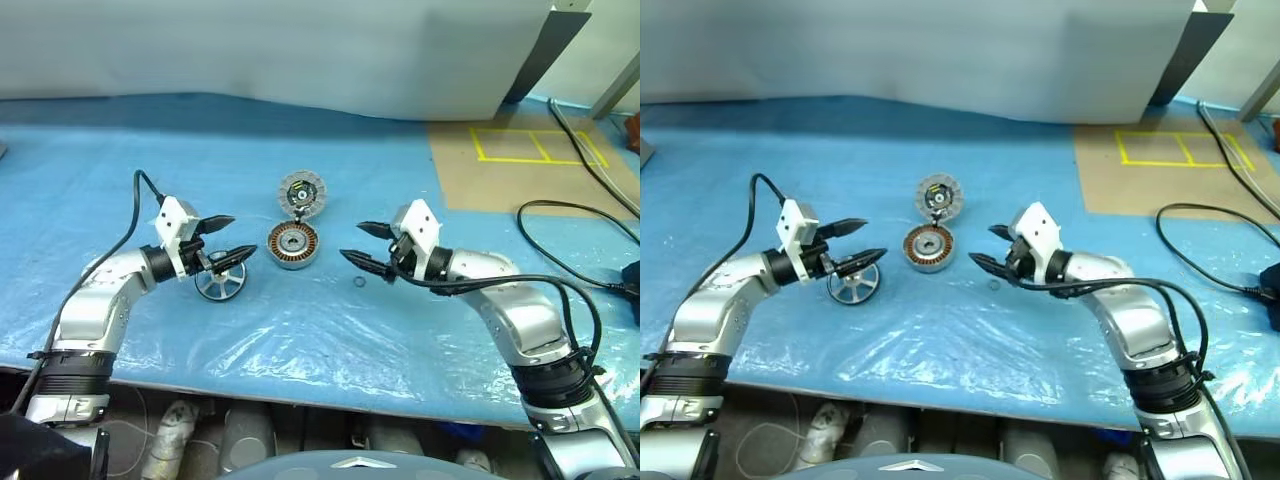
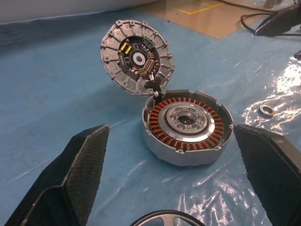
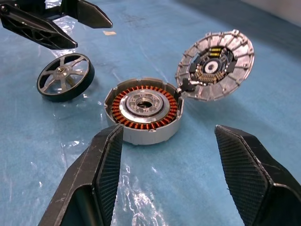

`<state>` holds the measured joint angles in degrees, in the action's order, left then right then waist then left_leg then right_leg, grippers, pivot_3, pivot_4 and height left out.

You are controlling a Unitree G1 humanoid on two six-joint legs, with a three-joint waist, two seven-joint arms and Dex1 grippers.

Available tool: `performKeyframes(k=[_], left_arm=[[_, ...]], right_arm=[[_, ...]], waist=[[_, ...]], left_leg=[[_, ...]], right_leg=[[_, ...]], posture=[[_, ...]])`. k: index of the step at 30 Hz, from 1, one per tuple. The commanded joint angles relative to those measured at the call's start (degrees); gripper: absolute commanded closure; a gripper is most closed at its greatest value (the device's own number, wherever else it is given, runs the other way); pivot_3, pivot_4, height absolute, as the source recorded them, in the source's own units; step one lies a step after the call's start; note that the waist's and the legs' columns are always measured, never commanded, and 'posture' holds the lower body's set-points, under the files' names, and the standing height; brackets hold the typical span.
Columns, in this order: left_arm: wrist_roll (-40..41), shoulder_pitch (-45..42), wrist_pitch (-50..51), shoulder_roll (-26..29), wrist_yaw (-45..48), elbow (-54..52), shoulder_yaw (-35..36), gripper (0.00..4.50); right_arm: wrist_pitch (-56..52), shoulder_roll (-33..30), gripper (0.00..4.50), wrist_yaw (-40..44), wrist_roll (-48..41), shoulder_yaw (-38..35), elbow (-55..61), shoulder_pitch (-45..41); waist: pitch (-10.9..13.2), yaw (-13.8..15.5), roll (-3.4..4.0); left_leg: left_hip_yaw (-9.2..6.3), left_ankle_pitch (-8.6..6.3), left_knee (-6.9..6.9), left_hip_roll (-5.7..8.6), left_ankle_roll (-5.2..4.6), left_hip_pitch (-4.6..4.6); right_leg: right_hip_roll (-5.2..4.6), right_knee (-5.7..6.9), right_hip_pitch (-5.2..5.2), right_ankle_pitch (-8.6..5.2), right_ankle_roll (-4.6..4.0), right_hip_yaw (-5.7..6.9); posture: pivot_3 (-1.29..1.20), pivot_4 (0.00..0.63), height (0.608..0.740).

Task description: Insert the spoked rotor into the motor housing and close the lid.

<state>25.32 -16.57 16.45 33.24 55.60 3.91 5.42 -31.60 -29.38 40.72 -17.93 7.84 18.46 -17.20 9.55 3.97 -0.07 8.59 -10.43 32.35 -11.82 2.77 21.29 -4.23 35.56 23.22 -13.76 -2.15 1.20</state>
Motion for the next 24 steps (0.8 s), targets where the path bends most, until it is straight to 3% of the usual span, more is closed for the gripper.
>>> performKeyframes(k=[1, 13, 17, 24], left_arm=[[-0.44, 0.59, -1.54, -0.51, -0.20, -0.72, 0.08, 0.02], [0.99, 1.82, 1.56, 2.35, 2.43, -4.00, 0.42, 0.02], [1.12, 3.43, 0.81, 3.70, 4.15, -4.12, 1.28, 0.02], [-0.12, 5.30, -1.13, 4.11, 4.79, -3.38, 1.59, 0.02]], right_arm=[[0.30, 1.31, 1.27, -1.31, -0.59, -0.38, 2.95, 0.17], [1.48, -2.25, 1.27, 5.55, 1.67, 3.58, -1.12, -7.85], [2.80, -3.75, 1.27, 9.87, 10.51, 13.61, -7.13, -16.39], [4.88, 3.81, 1.27, 15.09, 14.96, 20.44, -23.66, -31.83]], waist=[[0.00, -0.04, 0.00], [0.00, -0.07, 0.00], [0.00, -0.27, 0.00], [0.00, -0.52, 0.00]], left_leg=[[0.00, 0.00, -0.01, -0.02, 0.00, 0.02], [0.00, 0.00, 0.05, -0.03, 0.00, -0.07], [0.01, 0.00, 0.04, -0.03, 0.00, -0.06], [0.01, 0.00, 0.05, -0.03, 0.00, -0.01]], right_leg=[[0.01, 0.01, 0.03, 0.00, 0.00, 0.02], [0.00, 0.12, 0.01, 0.00, 0.00, 0.00], [0.00, 0.12, 0.02, 0.00, -0.01, 0.00], [0.00, 0.13, 0.06, 0.00, -0.02, 0.01]], posture=[[0.00, 0.150, 0.740], [0.00, 0.150, 0.740], [0.00, 0.150, 0.740], [0.00, 0.150, 0.740]])
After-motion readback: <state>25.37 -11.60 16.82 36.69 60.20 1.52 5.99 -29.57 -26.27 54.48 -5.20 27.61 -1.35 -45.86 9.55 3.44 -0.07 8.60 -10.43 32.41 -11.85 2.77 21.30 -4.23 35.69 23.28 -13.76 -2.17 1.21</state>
